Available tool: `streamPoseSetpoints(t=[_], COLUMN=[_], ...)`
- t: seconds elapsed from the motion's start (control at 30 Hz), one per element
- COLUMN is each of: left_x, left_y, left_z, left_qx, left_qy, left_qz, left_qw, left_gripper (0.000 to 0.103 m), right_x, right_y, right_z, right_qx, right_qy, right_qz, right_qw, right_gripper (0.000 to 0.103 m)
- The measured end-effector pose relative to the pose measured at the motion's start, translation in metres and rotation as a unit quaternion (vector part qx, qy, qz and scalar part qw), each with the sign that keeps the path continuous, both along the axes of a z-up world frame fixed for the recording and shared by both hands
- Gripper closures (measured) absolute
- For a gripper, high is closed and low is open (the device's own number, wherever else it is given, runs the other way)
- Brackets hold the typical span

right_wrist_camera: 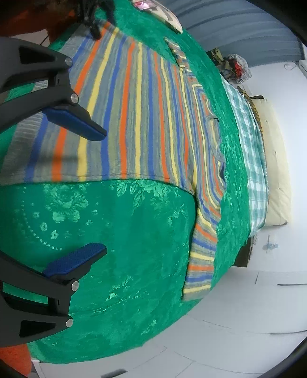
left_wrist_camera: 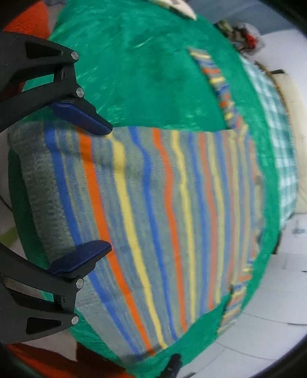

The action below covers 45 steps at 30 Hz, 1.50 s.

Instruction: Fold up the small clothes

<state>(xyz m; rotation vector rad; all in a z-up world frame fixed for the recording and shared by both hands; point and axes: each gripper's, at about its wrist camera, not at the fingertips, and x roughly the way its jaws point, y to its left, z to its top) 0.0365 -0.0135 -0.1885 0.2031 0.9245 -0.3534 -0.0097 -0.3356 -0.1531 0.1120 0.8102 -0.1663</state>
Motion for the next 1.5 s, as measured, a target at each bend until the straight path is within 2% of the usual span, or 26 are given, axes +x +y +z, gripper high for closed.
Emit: streamPoseSetpoints(t=[0.13,0.2,0.4,0.5,0.57,0.73,0.83,0.9,1.03,1.13,1.2,1.27,1.3,1.33,1.37,1.4,1.43,1.5], left_x=[0.002,0.007,0.001,0.001,0.001,-0.001,-0.003,0.003,0.042,0.087,0.121,0.153,0.166,0.181,0.183,0.178,0.174,0.172], left_y=[0.014,0.014,-0.002,-0.012,-0.014,-0.009,0.004,0.017,0.050,0.068,0.074,0.081,0.085,0.092,0.095,0.096,0.094,0.088], left_z=[0.016,0.016,0.002,-0.017,-0.021,-0.011,0.009,0.021,0.032,0.034,0.026,0.005,-0.011,-0.038,-0.048,-0.046,-0.045,-0.045], left_qx=[-0.043,-0.050,-0.020,0.007,0.018,0.004,-0.026,-0.037,-0.055,-0.059,-0.054,-0.044,-0.039,-0.027,-0.036,-0.041,-0.035,-0.015], left_qy=[-0.031,-0.034,-0.022,0.008,0.000,-0.006,-0.043,-0.065,-0.069,-0.064,-0.051,-0.021,0.005,0.050,0.045,0.020,0.005,0.001], left_qz=[0.029,0.035,0.011,-0.006,-0.006,0.000,0.021,0.047,0.124,0.160,0.166,0.171,0.173,0.176,0.168,0.167,0.169,0.167], left_qw=[0.9982,0.9975,0.9995,0.9999,0.9998,1.0000,0.9985,0.9961,0.9884,0.9834,0.9834,0.9841,0.9841,0.9827,0.9840,0.9848,0.9850,0.9859], left_gripper=[0.010,0.008,0.008,0.008,0.006,0.006,0.006,0.006,0.005,0.004,0.004,0.003,0.001,0.000,0.000,0.000,0.000,0.000], right_x=[-0.001,0.000,0.010,0.016,0.015,0.015,0.014,0.010,0.002,0.001,0.000,-0.002,-0.003,-0.004,-0.004,-0.005,-0.006,-0.006], right_y=[0.011,0.020,0.042,0.032,0.028,0.031,0.029,0.025,0.002,-0.018,-0.030,-0.039,-0.042,-0.045,-0.046,-0.047,-0.048,-0.047], right_z=[0.009,0.008,-0.020,-0.048,-0.053,-0.055,-0.048,-0.038,-0.015,-0.013,-0.013,-0.014,-0.015,-0.016,-0.017,-0.017,-0.018,-0.019], right_qx=[-0.005,-0.010,-0.031,-0.011,0.006,-0.004,0.000,-0.003,-0.015,-0.016,-0.006,0.005,0.008,0.010,0.011,0.013,0.014,0.014], right_qy=[-0.026,-0.030,0.017,0.074,0.070,0.072,0.069,0.049,-0.009,-0.014,-0.013,-0.011,-0.009,-0.007,-0.006,-0.005,-0.004,-0.001], right_qz=[0.017,0.035,0.080,0.065,0.063,0.068,0.061,0.046,-0.011,-0.053,-0.077,-0.096,-0.102,-0.106,-0.109,-0.111,-0.111,-0.109], right_qw=[1.000,0.999,0.996,0.995,0.996,0.995,0.996,0.998,1.000,0.998,0.997,0.995,0.995,0.994,0.994,0.994,0.994,0.994], right_gripper=[0.015,0.014,0.014,0.013,0.010,0.006,0.006,0.006,0.006,0.006,0.006,0.006,0.006,0.006,0.006,0.006,0.006,0.006])
